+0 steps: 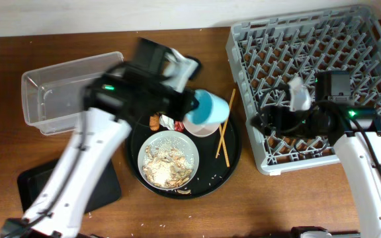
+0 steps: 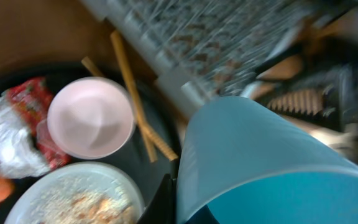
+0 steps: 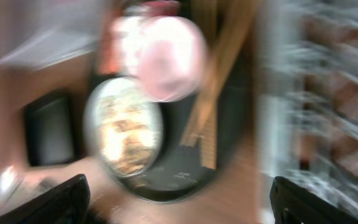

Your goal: Sort waste into correct bins and load items into the dishwasher rack

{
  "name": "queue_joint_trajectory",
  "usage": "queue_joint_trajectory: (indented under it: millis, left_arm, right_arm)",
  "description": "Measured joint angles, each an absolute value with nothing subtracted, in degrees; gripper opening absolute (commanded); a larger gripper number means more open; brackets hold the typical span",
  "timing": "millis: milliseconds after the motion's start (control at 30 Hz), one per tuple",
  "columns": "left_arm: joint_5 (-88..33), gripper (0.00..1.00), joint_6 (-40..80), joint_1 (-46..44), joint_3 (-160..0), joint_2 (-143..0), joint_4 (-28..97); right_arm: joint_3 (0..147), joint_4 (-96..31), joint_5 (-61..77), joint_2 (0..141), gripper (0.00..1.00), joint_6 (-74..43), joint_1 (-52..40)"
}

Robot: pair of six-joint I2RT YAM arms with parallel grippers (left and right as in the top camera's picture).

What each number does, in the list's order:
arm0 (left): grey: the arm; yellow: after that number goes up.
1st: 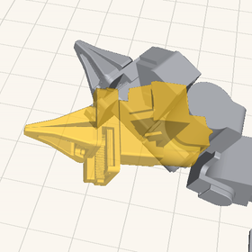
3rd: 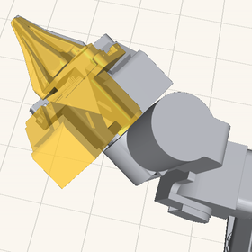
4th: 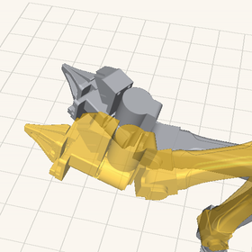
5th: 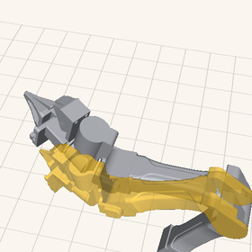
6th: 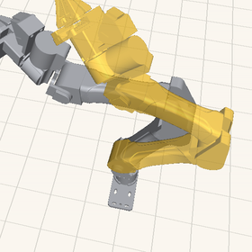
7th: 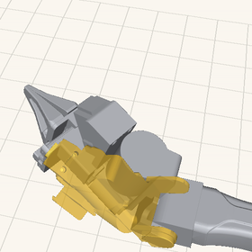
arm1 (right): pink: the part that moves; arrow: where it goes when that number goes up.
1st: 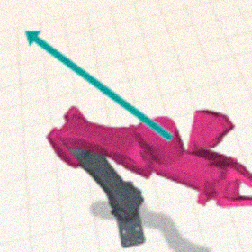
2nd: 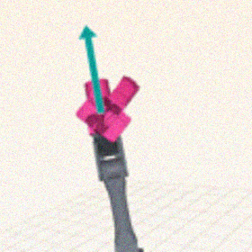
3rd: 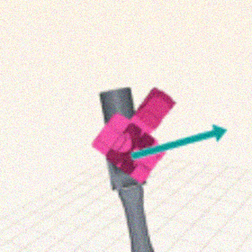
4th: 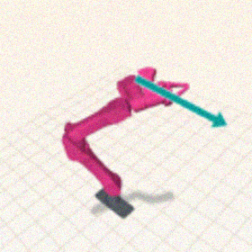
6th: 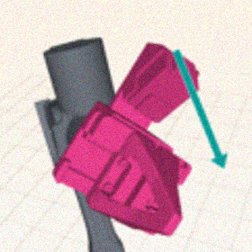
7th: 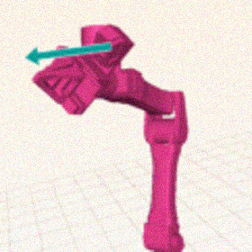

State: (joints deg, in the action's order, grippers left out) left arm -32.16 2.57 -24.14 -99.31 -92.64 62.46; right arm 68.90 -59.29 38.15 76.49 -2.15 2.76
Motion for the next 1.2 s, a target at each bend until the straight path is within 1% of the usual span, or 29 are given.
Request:
queue_joint_trajectory:
  millis: [67,133,233,300,367,433,500,533,567,667,733,867,900,933,1033,1067,1100,1133,1167,1200]
  left_arm:
    - [-45.76,0.0,0.14,-18.98,-99.31,-93.03,63.07]
    - [-60.23,0.0,-2.59,-15.57,-99.31,-93.78,64.2]
    - [-70.85,0.0,-4.14,-14.7,-99.29,-93.78,64.29]
    - [-74.91,0.0,-4.56,-14.87,-99.29,-93.78,64.25]
    - [-76.73,0.0,-4.86,-14.87,-99.26,-93.8,64.25]
    - [-77.69,0.0,-4.97,-14.87,-99.26,-93.8,64.25]
    - [-78.32,0.0,-4.99,-14.48,-99.26,-93.8,63.77]
    - [-78.41,0.0,-4.99,-13.87,-99.26,-93.82,63.22]
    - [-78.46,0.0,-4.99,-12.99,-99.26,-93.86,62.94]
    - [-78.15,0.0,-4.99,-10.55,-99.26,-93.86,62.74]
    - [-75.99,0.0,-4.99,-11.62,-99.26,-93.86,62.59]
    - [-75.64,0.0,-4.99,-12.05,-99.29,-93.86,62.33]
    - [-75.59,0.0,-4.99,-12.05,-99.26,-93.86,62.3]
    - [-75.42,0.0,-4.99,-12.05,-99.26,-93.86,62.28]
    - [-75.66,0.0,-5.02,-12.27,-99.26,-93.86,61.45]
    - [-75.9,0.0,-5.13,-12.38,-99.26,-93.86,60.93]
    - [-76.16,0.0,-5.17,-12.4,-99.26,-93.86,60.64]
    - [-76.23,0.0,-5.17,-12.43,-99.26,-93.86,60.4]
    - [-76.29,0.0,-5.19,-12.43,-99.26,-93.86,59.99]
    - [-76.23,0.01,-5.37,-12.38,-99.26,-93.86,59.68]
  right_arm:
    - [68.9,-54.85,54.63,76.44,0.91,4.89,2.76]
    - [69.04,-48.71,67.4,76.42,0.87,8.14,2.76]
    - [69.25,-37.45,80.66,76.38,0.87,8.38,2.74]
    - [69.1,-31.55,84.05,76.34,0.86,6.09,2.26]
    - [69.12,-23.88,85.73,76.31,0.85,2.37,0.12]
    - [69.19,-18.9,86.63,76.29,0.85,-0.73,-2.09]
    - [69.21,-17.17,87.18,76.23,0.86,-2.81,-3.14]
    - [69.21,-17.06,87.24,76.23,0.89,-3.38,-3.2]
    - [69.21,-17.04,87.35,76.23,0.9,-4.16,-3.22]
    - [69.19,-14.81,87.46,76.23,0.89,-6.26,-3.66]
    - [69.08,-8.51,87.66,76.18,0.89,-9.3,-7.18]
    - [69.1,-1.78,84.93,76.18,0.88,-13.78,-9.85]
    - [69.1,-0.71,84.53,76.18,0.84,-14.74,-9.91]
    - [69.12,0.84,84.07,76.18,0.79,-16.12,-9.91]
    - [69.12,1.78,82.11,76.14,0.7,-18.55,-10.76]
    - [69.12,1.78,81.03,76.14,0.68,-19.07,-11.44]
    - [69.12,1.83,80.16,76.14,0.65,-19.27,-11.81]
    - [69.12,1.8,79.64,76.14,0.56,-19.4,-12.08]
    - [69.12,1.83,79.0,76.14,0.52,-19.42,-12.21]
    - [69.12,1.87,78.72,76.14,0.51,-19.66,-12.21]
